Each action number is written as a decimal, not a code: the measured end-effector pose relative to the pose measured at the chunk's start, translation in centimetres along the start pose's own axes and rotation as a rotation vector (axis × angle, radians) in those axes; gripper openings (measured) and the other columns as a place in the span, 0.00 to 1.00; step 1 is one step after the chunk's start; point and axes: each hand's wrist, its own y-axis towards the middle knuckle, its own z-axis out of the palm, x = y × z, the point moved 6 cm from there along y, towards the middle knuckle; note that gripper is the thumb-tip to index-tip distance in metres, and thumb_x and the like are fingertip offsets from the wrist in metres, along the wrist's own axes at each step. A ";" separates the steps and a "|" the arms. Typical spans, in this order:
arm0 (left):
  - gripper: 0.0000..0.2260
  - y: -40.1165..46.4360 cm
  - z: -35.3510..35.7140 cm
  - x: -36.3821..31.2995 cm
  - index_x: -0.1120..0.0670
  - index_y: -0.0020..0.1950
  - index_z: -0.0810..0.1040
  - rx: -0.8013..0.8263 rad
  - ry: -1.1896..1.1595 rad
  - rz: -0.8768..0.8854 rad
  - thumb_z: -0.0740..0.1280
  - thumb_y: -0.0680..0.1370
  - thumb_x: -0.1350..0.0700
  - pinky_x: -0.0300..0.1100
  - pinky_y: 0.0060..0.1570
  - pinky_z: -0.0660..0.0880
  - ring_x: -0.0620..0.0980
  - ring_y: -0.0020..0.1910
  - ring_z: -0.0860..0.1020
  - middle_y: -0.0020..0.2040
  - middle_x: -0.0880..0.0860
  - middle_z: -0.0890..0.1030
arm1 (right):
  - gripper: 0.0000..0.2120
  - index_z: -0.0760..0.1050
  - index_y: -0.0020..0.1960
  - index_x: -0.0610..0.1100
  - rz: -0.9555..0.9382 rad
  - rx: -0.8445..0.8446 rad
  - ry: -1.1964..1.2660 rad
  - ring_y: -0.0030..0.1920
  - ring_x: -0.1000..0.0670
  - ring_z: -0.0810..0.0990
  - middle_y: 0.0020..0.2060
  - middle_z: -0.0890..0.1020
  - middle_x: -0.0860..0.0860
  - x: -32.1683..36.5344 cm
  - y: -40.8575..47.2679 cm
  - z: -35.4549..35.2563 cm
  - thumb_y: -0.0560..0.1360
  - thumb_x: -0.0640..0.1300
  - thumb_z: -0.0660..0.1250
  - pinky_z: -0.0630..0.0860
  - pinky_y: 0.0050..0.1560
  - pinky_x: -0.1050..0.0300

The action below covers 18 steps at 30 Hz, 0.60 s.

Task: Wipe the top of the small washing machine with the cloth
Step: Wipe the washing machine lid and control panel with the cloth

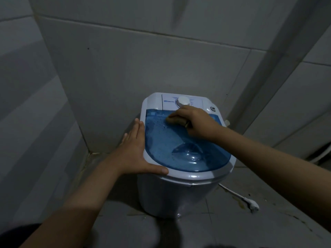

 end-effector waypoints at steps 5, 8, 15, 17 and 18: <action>0.70 0.0 0.0 -0.1 0.52 0.74 0.28 0.008 0.017 0.002 0.61 0.48 0.20 0.46 0.67 0.34 0.45 0.72 0.30 0.75 0.52 0.29 | 0.23 0.75 0.60 0.50 -0.077 0.028 0.037 0.55 0.49 0.76 0.53 0.79 0.50 0.0 -2.5 0.5 0.69 0.32 0.67 0.76 0.54 0.49; 0.69 -0.1 0.0 -0.1 0.53 0.74 0.28 0.008 0.031 -0.013 0.63 0.50 0.22 0.46 0.67 0.34 0.47 0.74 0.32 0.75 0.53 0.29 | 0.21 0.75 0.59 0.51 -0.099 0.036 0.066 0.54 0.50 0.76 0.52 0.78 0.50 0.2 -3.5 0.5 0.70 0.34 0.66 0.77 0.53 0.47; 0.68 -0.2 -0.9 -0.9 0.54 0.74 0.28 -0.012 0.179 0.016 0.59 0.51 0.19 0.47 0.68 0.32 0.48 0.74 0.31 0.74 0.53 0.26 | 0.22 0.76 0.59 0.48 -0.113 0.110 0.087 0.55 0.48 0.76 0.53 0.79 0.47 0.8 -6.3 -0.6 0.67 0.34 0.62 0.76 0.56 0.46; 0.66 -0.1 -1.2 -1.7 0.54 0.74 0.30 -0.042 0.207 0.046 0.55 0.51 0.18 0.47 0.68 0.32 0.48 0.74 0.32 0.74 0.53 0.26 | 0.20 0.76 0.59 0.49 -0.107 0.140 0.075 0.55 0.48 0.76 0.53 0.79 0.47 0.8 -7.1 -0.9 0.68 0.36 0.63 0.75 0.56 0.47; 0.66 0.0 -1.4 -2.1 0.54 0.75 0.31 -0.059 0.216 0.051 0.52 0.51 0.17 0.48 0.68 0.32 0.49 0.75 0.32 0.74 0.53 0.26 | 0.20 0.76 0.59 0.50 -0.102 0.163 0.063 0.55 0.49 0.76 0.53 0.78 0.48 0.7 -7.5 -1.0 0.69 0.36 0.64 0.75 0.57 0.48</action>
